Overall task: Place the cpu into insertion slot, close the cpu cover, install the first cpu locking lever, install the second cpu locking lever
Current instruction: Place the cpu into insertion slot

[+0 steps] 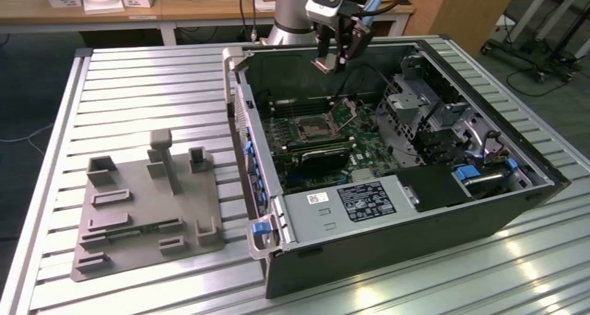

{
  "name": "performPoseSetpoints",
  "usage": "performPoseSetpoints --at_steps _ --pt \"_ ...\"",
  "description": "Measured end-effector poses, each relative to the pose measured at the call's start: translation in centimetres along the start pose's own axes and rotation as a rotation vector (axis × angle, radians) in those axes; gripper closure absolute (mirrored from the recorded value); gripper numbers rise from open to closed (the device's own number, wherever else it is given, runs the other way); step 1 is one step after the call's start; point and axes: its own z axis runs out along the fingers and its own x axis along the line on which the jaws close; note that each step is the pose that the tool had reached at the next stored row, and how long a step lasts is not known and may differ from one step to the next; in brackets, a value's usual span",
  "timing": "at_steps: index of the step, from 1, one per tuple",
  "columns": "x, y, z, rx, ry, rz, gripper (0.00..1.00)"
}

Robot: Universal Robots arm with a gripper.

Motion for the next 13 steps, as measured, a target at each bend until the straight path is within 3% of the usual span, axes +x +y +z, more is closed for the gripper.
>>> performPoseSetpoints --at_steps 13 --pt "0.03 -0.10 0.03 -0.0026 -0.0123 0.137 0.46"
